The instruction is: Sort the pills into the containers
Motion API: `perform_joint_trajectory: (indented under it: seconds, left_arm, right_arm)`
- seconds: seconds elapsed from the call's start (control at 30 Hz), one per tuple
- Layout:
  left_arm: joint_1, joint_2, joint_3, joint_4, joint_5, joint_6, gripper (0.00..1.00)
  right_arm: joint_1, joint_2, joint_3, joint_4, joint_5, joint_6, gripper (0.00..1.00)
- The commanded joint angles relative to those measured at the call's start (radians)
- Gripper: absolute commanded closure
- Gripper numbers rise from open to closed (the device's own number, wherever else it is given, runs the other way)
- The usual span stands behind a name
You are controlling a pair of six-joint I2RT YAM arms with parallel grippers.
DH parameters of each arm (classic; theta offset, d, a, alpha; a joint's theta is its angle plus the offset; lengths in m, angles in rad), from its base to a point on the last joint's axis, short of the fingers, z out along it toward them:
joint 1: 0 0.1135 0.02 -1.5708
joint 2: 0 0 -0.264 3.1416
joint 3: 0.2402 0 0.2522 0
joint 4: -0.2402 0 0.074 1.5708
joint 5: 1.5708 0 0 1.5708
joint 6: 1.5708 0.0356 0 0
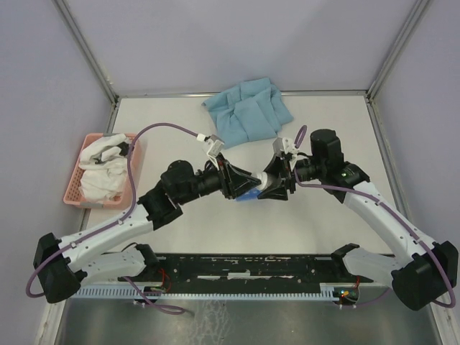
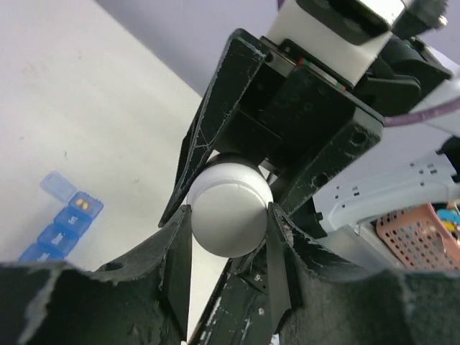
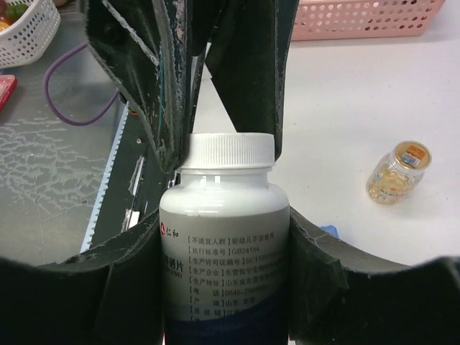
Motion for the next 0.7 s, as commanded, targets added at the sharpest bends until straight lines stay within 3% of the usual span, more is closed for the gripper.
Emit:
perform_joint_trajectory:
  seconds: [0.0,0.17,0.33,0.67]
  left_arm:
    - [0.099,0.005,-0.092,0.249,0.467,0.221,0.97]
    - [0.109,0.120,-0.020,0.236,0.635,0.318,0.97]
    - [0.109,0.160,0.047,0.150,0.620,0.433,0.97]
    - [0.107,0.050,-0.013,0.072,0.563,0.765,0.97]
  right_arm:
    - [-0.002,0.001,-0.006,0.107,-0.097,0.125,0.99]
    - [-0.002,0.006,-0.005,0.107,-0.100,0.126,0.99]
    - [-0.002,0.004,-0.005,0.107,-0.100,0.128,0.99]
    - [-0.002,0.008,-0.005,0.115,-0.110,0.143,0.99]
